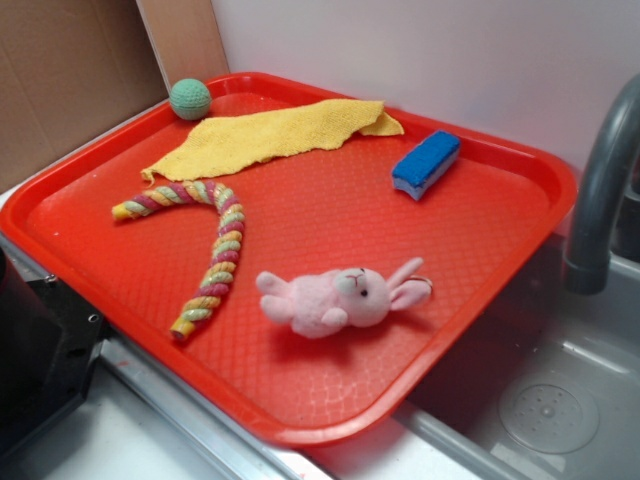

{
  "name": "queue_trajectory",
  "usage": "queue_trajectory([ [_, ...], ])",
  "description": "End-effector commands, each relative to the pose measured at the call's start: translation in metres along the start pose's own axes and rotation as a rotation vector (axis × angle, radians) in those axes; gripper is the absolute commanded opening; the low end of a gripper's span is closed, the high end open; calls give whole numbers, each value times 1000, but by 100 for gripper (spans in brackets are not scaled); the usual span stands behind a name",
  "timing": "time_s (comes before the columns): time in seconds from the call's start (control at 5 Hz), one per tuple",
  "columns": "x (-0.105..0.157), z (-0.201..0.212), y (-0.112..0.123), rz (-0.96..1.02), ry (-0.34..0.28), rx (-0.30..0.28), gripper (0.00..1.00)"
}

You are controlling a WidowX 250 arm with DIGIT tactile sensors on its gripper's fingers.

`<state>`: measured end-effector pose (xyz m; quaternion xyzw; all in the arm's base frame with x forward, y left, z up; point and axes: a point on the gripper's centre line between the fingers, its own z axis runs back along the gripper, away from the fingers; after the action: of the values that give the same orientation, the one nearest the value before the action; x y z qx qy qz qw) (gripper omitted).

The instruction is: Grab the pink bunny.

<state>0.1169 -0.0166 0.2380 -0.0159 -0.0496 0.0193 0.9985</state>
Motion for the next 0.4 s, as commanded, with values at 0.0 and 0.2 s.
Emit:
queue_trajectory([
  [0.0, 0, 0, 0, 0, 0, 0, 100],
  [0.2, 24, -26, -28, -141, 36, 21, 100],
])
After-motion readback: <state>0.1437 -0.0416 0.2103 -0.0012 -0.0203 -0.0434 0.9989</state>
